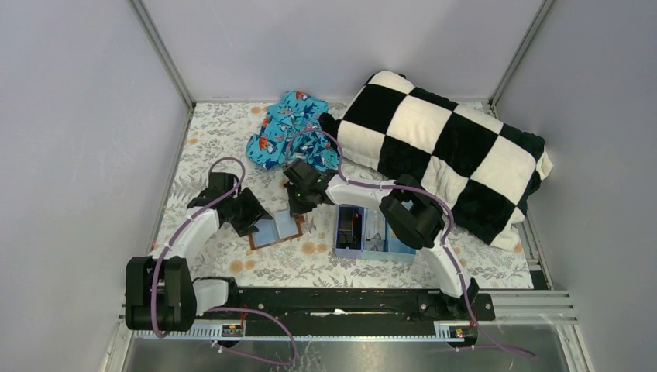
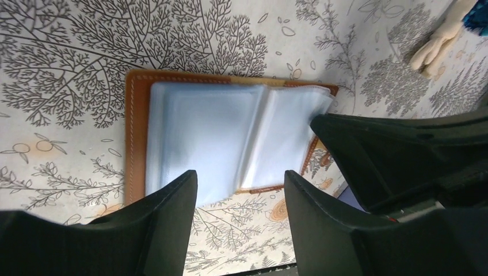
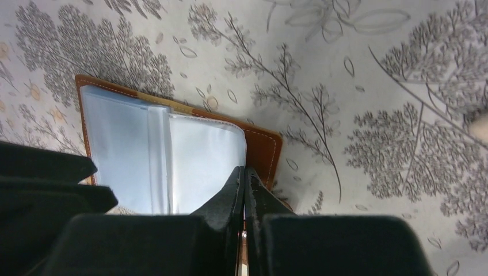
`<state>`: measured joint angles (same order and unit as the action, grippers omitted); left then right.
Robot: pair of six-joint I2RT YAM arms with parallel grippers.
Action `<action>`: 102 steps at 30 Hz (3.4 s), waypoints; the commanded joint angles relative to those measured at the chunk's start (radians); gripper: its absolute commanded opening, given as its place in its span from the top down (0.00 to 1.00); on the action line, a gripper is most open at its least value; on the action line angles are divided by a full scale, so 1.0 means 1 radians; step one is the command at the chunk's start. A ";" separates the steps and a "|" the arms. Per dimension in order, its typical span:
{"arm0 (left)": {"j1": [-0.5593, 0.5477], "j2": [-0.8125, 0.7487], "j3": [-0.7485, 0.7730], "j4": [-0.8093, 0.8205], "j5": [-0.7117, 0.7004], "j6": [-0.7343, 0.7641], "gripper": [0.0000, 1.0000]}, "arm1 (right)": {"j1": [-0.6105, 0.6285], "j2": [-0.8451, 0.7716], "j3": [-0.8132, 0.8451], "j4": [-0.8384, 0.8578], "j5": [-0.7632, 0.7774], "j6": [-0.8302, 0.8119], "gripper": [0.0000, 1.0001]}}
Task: Take the credit cards out of the card holder
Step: Remove the credit card from the card holder.
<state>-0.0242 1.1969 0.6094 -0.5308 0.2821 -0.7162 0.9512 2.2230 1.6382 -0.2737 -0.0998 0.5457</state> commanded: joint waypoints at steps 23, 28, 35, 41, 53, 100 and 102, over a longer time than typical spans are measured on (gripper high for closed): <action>0.055 0.033 0.038 0.021 -0.115 -0.042 0.32 | -0.012 0.112 0.081 0.032 -0.005 -0.049 1.00; 0.056 0.050 0.002 0.093 -0.057 -0.067 0.32 | -0.012 0.114 0.075 0.042 -0.019 -0.025 1.00; 0.056 0.026 0.013 0.074 -0.093 -0.045 0.28 | -0.013 0.121 0.076 0.041 -0.026 -0.023 1.00; 0.055 -0.028 0.014 0.037 -0.173 -0.058 0.25 | -0.012 0.118 0.069 0.045 -0.042 -0.020 1.00; 0.056 0.026 -0.014 0.069 -0.156 -0.053 0.25 | -0.012 0.117 0.059 0.038 -0.034 -0.023 1.00; 0.047 -0.126 -0.060 0.419 0.310 -0.158 0.24 | -0.098 -0.222 -0.213 0.136 0.011 0.038 0.44; 0.054 -0.132 -0.047 0.379 0.291 -0.148 0.23 | -0.098 -0.236 -0.226 0.143 0.009 0.039 0.39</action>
<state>0.0227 1.0958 0.5022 -0.0937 0.6056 -0.9005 0.8555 2.0693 1.4345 -0.1402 -0.1158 0.5842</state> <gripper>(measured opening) 0.763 0.573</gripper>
